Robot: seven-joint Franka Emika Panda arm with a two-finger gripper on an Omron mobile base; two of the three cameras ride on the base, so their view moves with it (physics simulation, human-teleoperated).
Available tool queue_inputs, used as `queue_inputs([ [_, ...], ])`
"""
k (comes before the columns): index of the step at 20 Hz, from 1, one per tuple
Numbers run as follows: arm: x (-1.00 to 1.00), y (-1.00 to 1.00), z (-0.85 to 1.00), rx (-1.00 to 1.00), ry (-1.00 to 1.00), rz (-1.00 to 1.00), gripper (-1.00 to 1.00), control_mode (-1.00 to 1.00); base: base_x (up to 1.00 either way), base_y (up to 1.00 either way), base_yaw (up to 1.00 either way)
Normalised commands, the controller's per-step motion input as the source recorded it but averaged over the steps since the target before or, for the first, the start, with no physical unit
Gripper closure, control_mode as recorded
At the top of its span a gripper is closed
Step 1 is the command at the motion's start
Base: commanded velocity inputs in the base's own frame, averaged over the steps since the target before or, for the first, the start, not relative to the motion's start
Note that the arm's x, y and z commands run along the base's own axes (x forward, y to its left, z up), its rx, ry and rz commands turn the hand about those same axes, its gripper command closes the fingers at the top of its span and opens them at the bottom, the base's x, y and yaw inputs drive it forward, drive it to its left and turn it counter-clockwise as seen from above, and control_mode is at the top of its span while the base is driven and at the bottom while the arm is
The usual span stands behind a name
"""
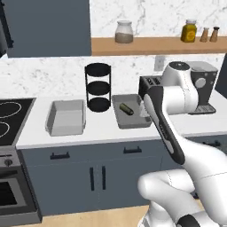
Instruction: Place one cucumber and one chicken drumstick in each tupperware on the nearby counter, to pack two identical lunches.
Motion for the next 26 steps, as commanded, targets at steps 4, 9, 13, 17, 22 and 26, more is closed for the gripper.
queue_inputs([
  [4,0.00,0.00,0.00,0.00,0.00,0.00,1.00,1.00,0.92,0.00,0.03],
  [9,0.00,0.00,0.00,0.00,0.00,0.00,1.00,1.00,0.74,-0.06,0.00],
  [13,0.00,0.00,0.00,0.00,0.00,0.00,1.00,1.00,0.66,0.00,0.02],
  [17,0.00,0.00,0.00,0.00,0.00,0.00,1.00,1.00,0.36,0.00,0.03],
  [22,0.00,0.00,0.00,0.00,0.00,0.00,1.00,1.00,0.01,0.00,0.04],
  [26,0.00,0.00,-0.38,-0.01,-0.03,0.02,1.00,-1.00,0.00,0.00,0.01],
])
